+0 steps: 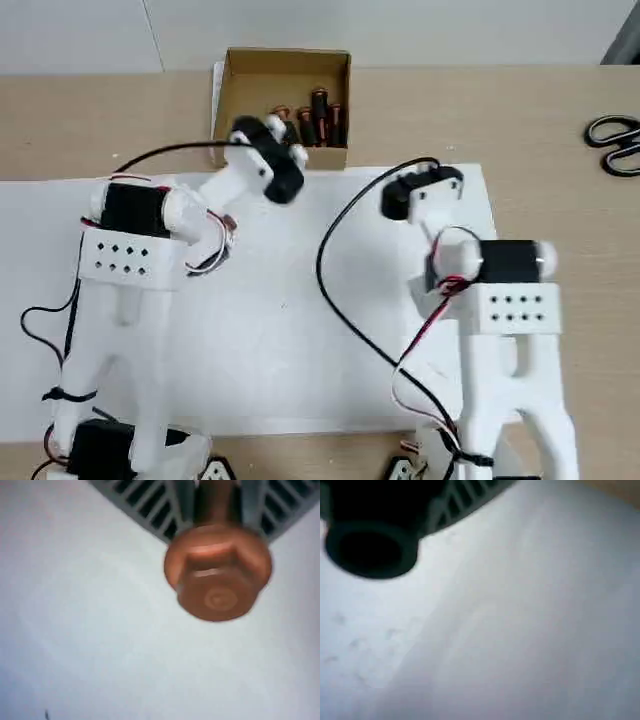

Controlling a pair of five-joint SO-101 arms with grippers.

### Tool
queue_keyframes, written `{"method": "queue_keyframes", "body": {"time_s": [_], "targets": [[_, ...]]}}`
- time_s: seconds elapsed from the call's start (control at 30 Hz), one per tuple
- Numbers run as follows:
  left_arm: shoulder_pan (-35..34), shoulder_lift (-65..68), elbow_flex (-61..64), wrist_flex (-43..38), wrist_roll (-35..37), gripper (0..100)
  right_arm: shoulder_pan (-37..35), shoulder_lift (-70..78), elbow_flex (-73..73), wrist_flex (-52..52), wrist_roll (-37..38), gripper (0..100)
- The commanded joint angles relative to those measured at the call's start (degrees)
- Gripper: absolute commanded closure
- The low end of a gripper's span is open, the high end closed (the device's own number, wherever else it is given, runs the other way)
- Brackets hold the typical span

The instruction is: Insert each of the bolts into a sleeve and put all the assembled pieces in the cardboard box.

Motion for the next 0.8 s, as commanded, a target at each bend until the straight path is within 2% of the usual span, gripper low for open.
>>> {"method": "queue_keyframes", "body": {"time_s": [0.0, 0.1, 0.3, 0.47, 0.6, 0.77], "targets": [[-0.88, -2.99, -5.85, 0.26, 6.68, 99, -4.79, -1.63, -4.48, -1.10, -6.77, 99.2], [-2.90, -2.99, -9.80, 0.18, 7.38, 99, -8.57, -1.63, -7.56, -0.57, -10.37, 99.2], [-6.77, -3.08, -16.13, 0.18, 8.09, 99, -11.56, -1.63, -10.11, 2.24, -10.81, 99.3], [-7.74, -10.37, -18.15, 0.26, 18.46, 99, -11.74, -2.15, -10.29, 3.56, -11.52, 99.4], [-6.59, -19.69, -14.37, 0.00, 25.23, 99, -14.81, -9.89, -11.25, 4.62, -20.22, 99.4], [-6.68, -29.10, -6.81, -2.99, 32.18, 99, -19.47, -21.23, -4.84, -2.77, -25.76, 99.5]]}}
